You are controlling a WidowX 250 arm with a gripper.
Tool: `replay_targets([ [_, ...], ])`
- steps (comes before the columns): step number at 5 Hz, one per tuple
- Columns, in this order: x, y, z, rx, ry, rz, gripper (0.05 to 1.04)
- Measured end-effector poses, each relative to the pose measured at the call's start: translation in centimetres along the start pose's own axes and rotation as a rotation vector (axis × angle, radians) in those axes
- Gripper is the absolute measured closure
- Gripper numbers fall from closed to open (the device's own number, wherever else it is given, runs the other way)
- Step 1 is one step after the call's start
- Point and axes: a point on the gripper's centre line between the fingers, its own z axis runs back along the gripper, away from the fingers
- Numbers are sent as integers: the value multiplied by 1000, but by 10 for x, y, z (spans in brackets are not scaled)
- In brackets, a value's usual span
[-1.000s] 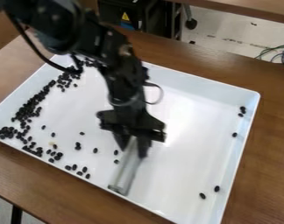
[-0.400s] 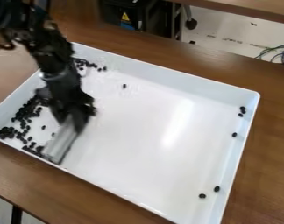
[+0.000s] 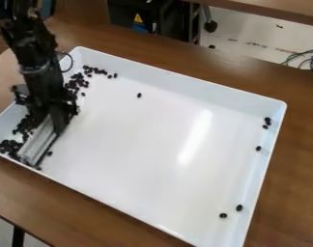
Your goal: Sweep into pile
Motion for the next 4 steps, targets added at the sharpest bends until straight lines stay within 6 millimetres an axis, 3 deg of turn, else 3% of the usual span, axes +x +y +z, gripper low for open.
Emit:
replay_targets([
  [1,4,-11,4,2,3,-24,728],
  [3,10,-86,30,-44,-43,-68,728],
  [4,15,-100,32,-44,-56,58,728],
])
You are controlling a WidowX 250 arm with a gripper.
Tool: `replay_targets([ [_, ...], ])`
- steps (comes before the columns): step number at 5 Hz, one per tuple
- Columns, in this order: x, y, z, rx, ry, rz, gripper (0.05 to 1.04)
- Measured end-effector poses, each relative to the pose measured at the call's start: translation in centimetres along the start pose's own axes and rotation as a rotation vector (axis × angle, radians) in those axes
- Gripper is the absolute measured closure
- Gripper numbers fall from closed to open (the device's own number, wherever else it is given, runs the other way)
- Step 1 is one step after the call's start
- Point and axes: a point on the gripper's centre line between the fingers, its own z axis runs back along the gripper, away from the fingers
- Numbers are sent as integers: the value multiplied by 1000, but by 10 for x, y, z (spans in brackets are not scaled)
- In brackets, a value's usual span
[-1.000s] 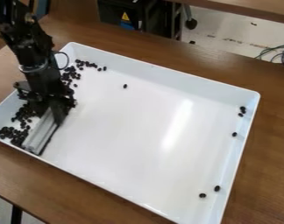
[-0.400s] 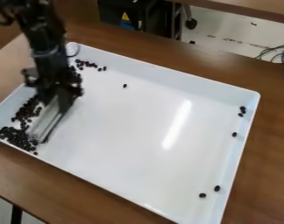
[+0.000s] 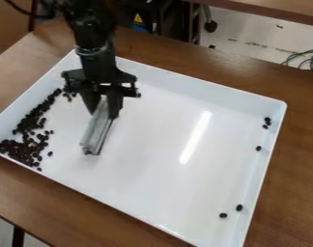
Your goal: Sweep into pile
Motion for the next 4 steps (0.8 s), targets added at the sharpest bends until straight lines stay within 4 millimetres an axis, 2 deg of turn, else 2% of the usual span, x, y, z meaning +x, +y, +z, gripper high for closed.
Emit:
replay_targets([
  [1,6,2,-18,21,35,44,728],
  [2,15,10,-29,43,45,62,728],
  [3,17,17,-30,57,46,85,679],
  [4,18,13,-27,19,28,71,341],
])
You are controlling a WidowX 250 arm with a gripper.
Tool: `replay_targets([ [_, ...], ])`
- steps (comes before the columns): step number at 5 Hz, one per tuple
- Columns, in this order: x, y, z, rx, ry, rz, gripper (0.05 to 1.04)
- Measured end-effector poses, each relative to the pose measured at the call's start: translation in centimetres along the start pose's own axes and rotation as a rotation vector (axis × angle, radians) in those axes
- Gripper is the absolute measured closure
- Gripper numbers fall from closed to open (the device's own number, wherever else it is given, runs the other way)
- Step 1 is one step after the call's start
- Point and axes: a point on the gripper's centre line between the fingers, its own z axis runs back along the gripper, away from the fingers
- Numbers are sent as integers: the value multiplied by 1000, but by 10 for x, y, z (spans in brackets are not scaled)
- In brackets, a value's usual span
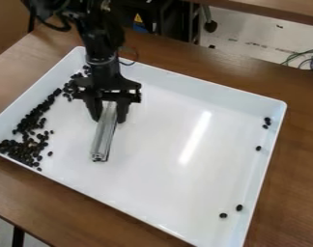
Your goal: Sweep into pile
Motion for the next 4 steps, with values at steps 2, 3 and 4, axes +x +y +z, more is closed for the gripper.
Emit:
replay_targets([
  [2,-21,-53,54,-110,-101,-103,72],
  [3,-58,-94,81,-128,-68,-217,82],
  [4,-78,-134,96,-170,-87,-300,84],
])
